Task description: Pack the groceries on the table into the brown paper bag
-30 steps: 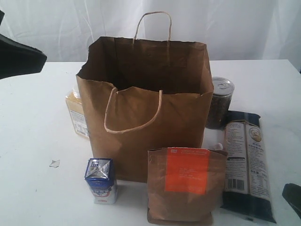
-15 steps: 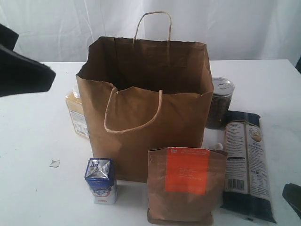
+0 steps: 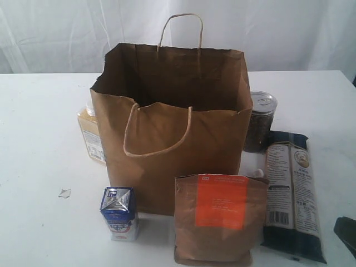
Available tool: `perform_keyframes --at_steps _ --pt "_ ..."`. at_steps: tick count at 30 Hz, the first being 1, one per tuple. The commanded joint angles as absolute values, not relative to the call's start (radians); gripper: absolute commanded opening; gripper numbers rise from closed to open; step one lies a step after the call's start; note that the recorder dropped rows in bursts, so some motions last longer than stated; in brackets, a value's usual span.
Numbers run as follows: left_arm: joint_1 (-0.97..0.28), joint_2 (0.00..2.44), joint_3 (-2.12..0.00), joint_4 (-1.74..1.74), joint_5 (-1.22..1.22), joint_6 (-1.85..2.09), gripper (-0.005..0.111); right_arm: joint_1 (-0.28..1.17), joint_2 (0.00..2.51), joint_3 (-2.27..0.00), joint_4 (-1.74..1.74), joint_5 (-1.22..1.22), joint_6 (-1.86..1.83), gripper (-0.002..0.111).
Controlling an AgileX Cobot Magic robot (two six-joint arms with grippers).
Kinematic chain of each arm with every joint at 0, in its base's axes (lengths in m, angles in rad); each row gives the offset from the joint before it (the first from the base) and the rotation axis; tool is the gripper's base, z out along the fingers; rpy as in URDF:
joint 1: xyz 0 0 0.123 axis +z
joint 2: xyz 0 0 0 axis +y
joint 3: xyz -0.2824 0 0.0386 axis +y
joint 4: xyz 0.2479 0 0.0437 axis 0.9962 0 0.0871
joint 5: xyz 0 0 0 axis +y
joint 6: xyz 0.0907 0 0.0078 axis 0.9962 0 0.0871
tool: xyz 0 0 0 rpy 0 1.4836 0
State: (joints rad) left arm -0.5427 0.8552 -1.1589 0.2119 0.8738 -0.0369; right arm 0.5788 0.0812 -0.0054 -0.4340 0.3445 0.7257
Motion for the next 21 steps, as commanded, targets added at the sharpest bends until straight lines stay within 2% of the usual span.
perform_keyframes --at_steps 1,3,6,12,15,18,21 --pt "-0.54 0.916 -1.119 0.319 0.858 -0.11 0.105 0.575 0.078 0.0 -0.445 0.345 0.729 0.0" --pt "-0.534 0.953 -1.108 0.341 0.812 -0.143 0.102 0.575 0.078 0.0 -0.445 0.345 0.729 0.0" --pt "-0.5 1.001 -1.091 0.292 0.76 -0.153 0.089 0.575 0.078 0.0 -0.445 0.345 0.729 0.0" --pt "-0.489 1.043 -1.029 0.094 0.665 -0.106 0.035 0.575 0.078 0.0 -0.445 0.345 0.729 0.0" --pt "-0.489 1.046 -1.007 0.082 0.639 -0.132 0.018 0.575 0.078 0.0 -0.445 0.345 0.729 0.0" --pt "-0.489 1.046 -1.005 0.082 0.637 -0.134 0.012 0.575 0.078 0.0 -0.445 0.345 0.729 0.0" --pt "-0.489 1.046 -1.005 0.105 0.623 -0.134 0.012 0.575 0.078 0.0 -0.445 0.345 0.729 0.0"
